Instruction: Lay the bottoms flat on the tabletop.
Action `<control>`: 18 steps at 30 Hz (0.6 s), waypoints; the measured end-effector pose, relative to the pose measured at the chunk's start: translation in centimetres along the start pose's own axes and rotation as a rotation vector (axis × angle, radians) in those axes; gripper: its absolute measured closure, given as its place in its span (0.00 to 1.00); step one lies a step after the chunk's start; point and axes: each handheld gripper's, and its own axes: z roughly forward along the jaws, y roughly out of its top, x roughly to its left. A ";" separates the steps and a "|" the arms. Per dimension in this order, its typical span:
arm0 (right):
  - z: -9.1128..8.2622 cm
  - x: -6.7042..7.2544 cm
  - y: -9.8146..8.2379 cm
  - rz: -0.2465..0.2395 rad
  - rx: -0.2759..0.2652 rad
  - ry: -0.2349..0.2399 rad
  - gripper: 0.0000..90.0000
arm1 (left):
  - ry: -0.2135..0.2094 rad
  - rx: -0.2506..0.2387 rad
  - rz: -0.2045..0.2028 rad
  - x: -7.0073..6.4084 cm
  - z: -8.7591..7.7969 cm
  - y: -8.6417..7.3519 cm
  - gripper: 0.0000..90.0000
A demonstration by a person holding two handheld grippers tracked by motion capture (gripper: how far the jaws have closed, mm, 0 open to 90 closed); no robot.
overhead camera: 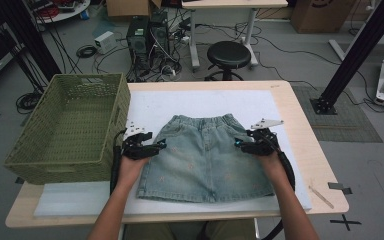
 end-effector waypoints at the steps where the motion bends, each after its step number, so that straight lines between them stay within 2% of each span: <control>1: 0.0 -0.5 -0.1 0.003 0.014 -0.024 0.46 | 0.006 0.018 -0.004 0.1 0.2 -0.1 0.38; 2: 0.1 -1.0 -0.3 0.012 0.030 -0.044 0.47 | 0.018 0.031 -0.005 0.2 0.3 -0.2 0.38; 5: 0.5 -1.6 -0.8 0.026 0.069 -0.049 0.48 | 0.033 0.062 -0.026 0.4 0.6 -0.1 0.39; 9: 1.3 -1.8 -1.2 0.055 0.113 -0.034 0.53 | 0.031 0.124 -0.002 0.2 1.1 0.0 0.43; 10: 1.4 -1.8 -1.3 0.052 0.119 -0.030 0.55 | 0.031 0.131 0.004 0.2 1.2 0.0 0.48; 13: 1.4 -1.8 -1.4 0.061 0.122 -0.019 0.59 | 0.031 0.157 0.017 0.1 1.5 0.1 0.54; 18: 1.2 -2.1 -1.8 0.093 0.107 0.004 0.65 | 0.028 0.162 0.009 0.2 1.5 0.1 0.61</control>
